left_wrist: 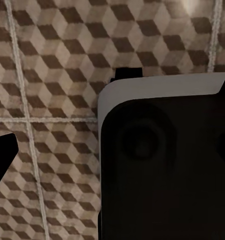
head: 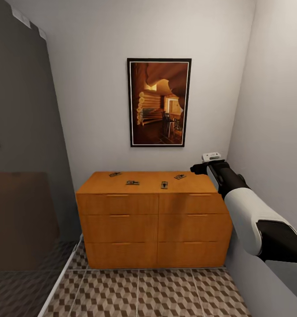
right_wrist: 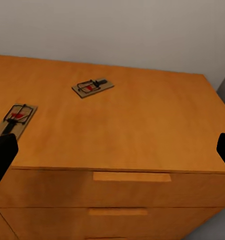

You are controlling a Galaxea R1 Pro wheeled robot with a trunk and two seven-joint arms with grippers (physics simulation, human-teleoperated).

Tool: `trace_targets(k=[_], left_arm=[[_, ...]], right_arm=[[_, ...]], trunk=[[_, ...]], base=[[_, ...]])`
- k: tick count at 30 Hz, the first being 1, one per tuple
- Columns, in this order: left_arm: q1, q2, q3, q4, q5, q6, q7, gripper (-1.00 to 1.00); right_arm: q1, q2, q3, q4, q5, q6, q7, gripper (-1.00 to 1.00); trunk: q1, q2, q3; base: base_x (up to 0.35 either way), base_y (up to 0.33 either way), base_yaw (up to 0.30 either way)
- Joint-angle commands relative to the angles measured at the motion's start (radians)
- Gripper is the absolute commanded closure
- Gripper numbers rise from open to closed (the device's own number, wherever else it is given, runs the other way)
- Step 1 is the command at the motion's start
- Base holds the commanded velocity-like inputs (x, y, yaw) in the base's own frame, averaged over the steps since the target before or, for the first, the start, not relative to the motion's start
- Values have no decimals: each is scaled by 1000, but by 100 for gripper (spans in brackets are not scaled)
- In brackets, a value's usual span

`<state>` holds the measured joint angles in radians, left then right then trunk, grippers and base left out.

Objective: Take the four mousetraps from the cabinet in the bathroom and place them on the bathroom floor. Make sure all four end up on the same floor surface, and ensure that at least two of them are either under or directly next to the same bathroom sink.

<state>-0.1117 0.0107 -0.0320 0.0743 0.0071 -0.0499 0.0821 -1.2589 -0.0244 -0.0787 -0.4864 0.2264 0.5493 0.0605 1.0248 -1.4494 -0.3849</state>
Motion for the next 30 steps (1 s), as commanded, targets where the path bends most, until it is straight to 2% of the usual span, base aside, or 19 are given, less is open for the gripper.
trace_targets(k=[1, 13, 22, 30], left_arm=[[-2, 0, -3, 4, 1, -5, 2, -100], [-2, 0, -3, 3, 1, -5, 2, -100], [-2, -1, -3, 2, 1, -5, 2, -100], [-2, -1, -3, 2, 1, -5, 1, -100]], right_arm=[[0, 1, -5, -2, 10, 4, 6, -100], [0, 1, -6, -1, 9, 3, 4, -100], [0, -1, -6, 5, 10, -37, 2, -100], [0, -3, -6, 9, 10, -44, 3, -100]], trunk=[[0, -1, -1], [0, -1, -1], [0, -1, -1], [0, -1, -1]], base=[[141, 0, 0], [163, 30, 0], [188, 90, 0], [190, 93, 0]])
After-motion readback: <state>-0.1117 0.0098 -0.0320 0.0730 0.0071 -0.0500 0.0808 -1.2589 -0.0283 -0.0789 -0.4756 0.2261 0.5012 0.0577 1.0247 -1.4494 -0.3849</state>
